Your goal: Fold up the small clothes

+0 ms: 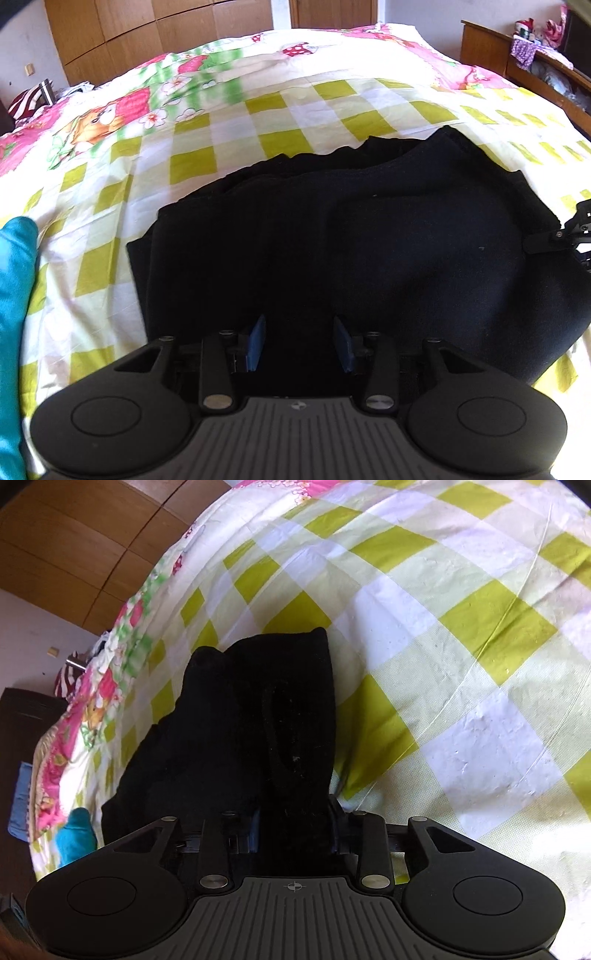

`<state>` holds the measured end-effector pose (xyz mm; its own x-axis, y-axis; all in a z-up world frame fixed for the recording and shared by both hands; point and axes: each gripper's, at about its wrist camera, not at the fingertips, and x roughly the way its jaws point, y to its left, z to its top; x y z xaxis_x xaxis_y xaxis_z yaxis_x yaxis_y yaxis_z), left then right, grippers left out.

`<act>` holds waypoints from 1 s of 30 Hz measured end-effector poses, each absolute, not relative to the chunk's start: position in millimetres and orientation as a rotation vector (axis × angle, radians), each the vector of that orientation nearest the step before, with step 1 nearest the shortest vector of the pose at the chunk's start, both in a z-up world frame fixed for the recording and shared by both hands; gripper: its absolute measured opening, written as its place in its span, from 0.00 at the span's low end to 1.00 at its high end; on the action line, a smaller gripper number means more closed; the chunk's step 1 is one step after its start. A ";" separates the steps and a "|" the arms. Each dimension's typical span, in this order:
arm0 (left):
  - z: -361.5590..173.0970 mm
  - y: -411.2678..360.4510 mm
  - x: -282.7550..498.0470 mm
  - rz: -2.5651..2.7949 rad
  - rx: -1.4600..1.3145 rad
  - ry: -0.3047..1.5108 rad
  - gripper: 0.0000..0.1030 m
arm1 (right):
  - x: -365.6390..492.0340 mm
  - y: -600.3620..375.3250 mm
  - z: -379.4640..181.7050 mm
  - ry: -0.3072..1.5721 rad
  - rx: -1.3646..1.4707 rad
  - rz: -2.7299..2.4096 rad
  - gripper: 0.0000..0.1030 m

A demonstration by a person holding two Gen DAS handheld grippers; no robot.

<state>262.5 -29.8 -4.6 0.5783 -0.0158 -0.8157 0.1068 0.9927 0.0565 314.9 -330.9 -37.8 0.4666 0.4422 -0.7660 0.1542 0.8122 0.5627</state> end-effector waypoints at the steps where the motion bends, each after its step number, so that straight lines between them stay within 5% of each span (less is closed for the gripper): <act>1: -5.0 -23.6 257.0 -0.049 0.097 0.957 0.53 | 314.3 -325.6 -30.6 1.091 0.573 0.185 0.33; 8: 15.6 17.6 206.0 0.100 -0.014 0.925 0.55 | 292.5 -285.0 40.4 0.946 0.151 0.091 0.36; 11: 5.0 40.3 196.0 0.140 -0.150 0.957 0.59 | 305.1 -234.4 52.5 0.961 0.114 0.263 0.45; 20: -23.2 70.1 193.5 0.081 -0.435 0.971 0.66 | 341.9 -24.8 8.7 1.175 -0.067 0.639 0.59; 30: -23.5 66.7 179.7 -0.042 -0.492 0.921 0.65 | 335.8 52.9 -14.1 1.268 -0.380 0.416 0.78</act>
